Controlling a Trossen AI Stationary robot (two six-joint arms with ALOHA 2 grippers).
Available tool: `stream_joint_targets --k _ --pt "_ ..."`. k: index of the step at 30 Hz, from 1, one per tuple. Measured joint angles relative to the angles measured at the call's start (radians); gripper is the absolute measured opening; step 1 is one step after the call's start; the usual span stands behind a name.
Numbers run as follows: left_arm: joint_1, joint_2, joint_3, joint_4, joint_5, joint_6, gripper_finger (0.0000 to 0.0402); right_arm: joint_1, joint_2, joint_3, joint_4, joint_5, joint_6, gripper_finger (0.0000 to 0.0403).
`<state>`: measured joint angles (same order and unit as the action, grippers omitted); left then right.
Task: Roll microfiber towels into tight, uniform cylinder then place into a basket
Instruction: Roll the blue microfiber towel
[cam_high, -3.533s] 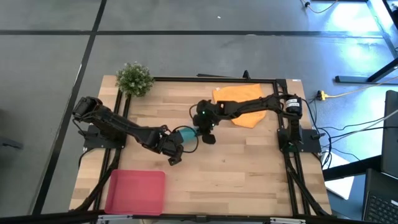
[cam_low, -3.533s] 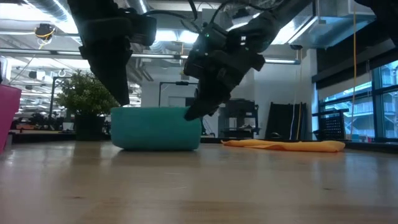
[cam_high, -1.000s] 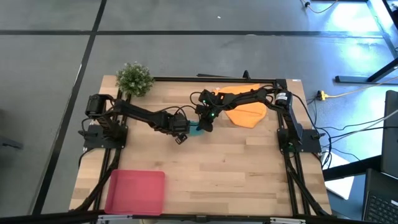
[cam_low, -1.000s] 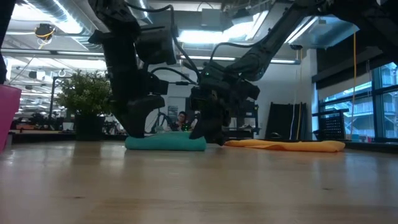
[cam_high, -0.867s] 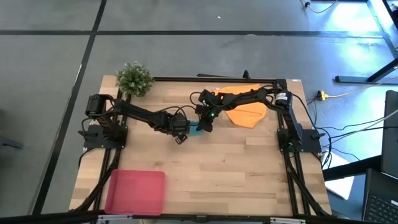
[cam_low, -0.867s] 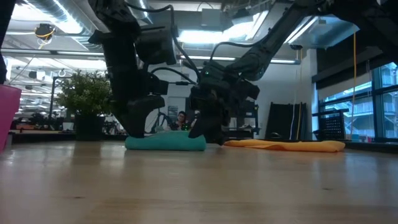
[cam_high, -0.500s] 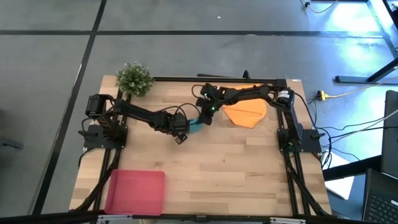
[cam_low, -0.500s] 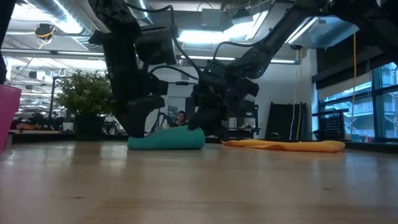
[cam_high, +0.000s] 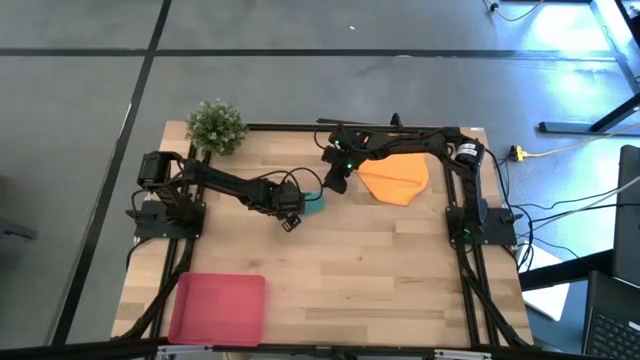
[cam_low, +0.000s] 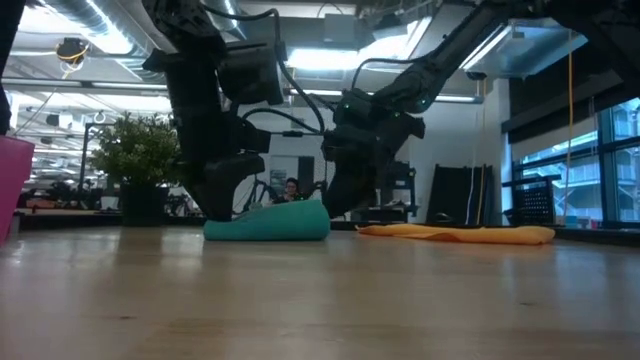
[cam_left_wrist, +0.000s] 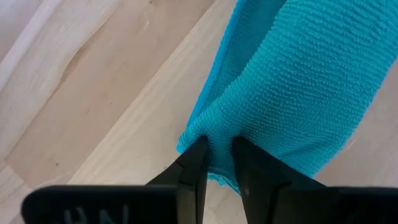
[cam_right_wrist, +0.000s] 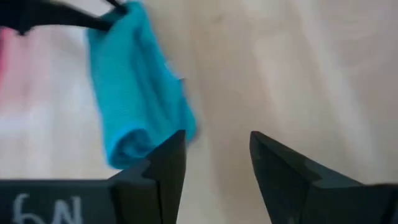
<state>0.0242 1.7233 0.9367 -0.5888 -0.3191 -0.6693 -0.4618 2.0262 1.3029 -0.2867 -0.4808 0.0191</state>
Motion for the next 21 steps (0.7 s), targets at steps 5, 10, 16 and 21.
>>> stream_joint_targets --k 5,10,16,21 --pt "0.000 0.000 0.000 0.000 0.001 0.000 0.0069 0.000 -0.024 0.000 -0.026 0.026 -0.056 0.0178" --pt "0.000 0.000 0.000 0.000 0.003 0.000 0.0069 0.004 -0.068 0.000 -0.103 0.035 -0.129 0.0178" --pt "0.000 0.000 0.000 0.000 0.010 0.000 0.0069 0.010 -0.139 0.000 -0.137 0.132 -0.185 0.0178" --pt "0.000 0.000 0.000 0.000 0.015 0.000 0.0069 0.009 -0.187 0.000 -0.137 0.186 -0.210 0.0178"
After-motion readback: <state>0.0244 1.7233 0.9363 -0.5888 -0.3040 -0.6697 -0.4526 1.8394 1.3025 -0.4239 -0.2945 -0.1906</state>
